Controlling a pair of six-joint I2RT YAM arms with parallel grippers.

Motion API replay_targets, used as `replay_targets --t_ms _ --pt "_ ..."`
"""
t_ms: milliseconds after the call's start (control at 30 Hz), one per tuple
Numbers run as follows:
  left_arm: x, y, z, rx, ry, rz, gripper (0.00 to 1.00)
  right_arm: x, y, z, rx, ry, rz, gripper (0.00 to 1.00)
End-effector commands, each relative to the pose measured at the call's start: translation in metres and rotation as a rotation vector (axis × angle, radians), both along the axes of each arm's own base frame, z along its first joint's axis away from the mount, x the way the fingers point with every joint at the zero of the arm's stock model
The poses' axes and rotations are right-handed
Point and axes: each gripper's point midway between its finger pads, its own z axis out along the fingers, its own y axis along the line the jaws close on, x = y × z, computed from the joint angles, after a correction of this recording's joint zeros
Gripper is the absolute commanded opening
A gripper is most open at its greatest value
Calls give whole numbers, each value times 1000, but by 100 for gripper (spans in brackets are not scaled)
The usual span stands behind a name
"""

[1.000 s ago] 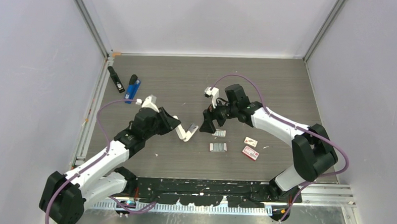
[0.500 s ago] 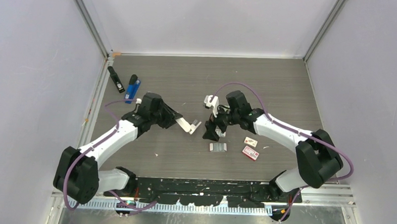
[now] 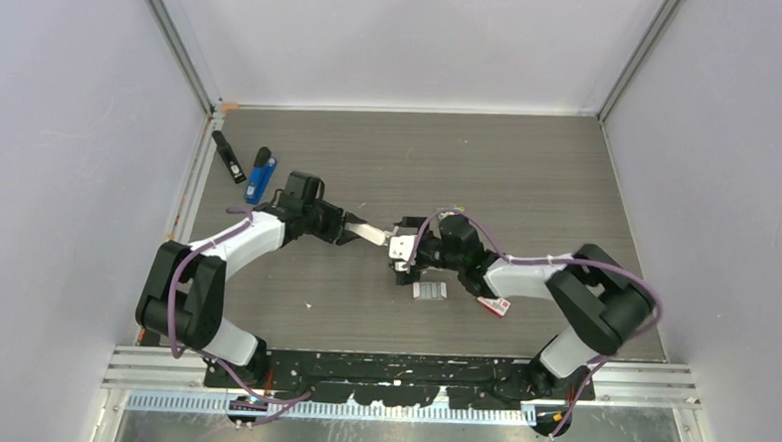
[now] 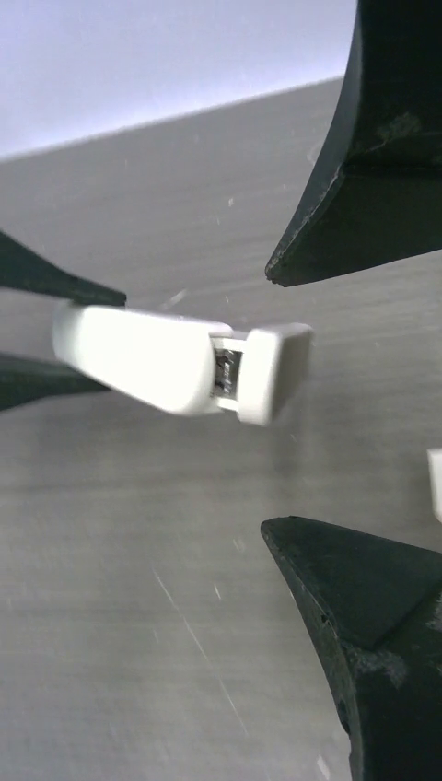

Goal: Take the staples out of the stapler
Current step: Unload the staple at the center of the board.

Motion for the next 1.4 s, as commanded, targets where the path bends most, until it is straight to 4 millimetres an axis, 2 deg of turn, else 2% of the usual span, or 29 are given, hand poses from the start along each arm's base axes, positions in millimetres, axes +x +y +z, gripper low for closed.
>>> replay_targets --t_ms 0,100,200,433,600,767,933,1367 --pt "18 -12 39 -101 -75 15 0 40 24 60 288 -269 -97 100" --pt "15 -12 41 -110 -78 16 0 51 28 51 314 -300 -135 100" --pt "12 -11 45 -118 -84 14 0 48 30 49 339 -309 -119 98" --pt "9 -4 51 -130 -95 26 0 53 23 69 394 -370 -165 79" --pt "8 2 52 -141 -97 45 0 46 21 70 377 -393 -133 70" --pt "8 6 55 -146 -104 58 0 41 19 69 351 -432 -110 66" --pt "7 7 55 -152 -105 57 0 39 20 73 358 -441 -98 54" --pt "2 5 50 -174 -97 47 0 36 24 76 379 -433 -77 51"
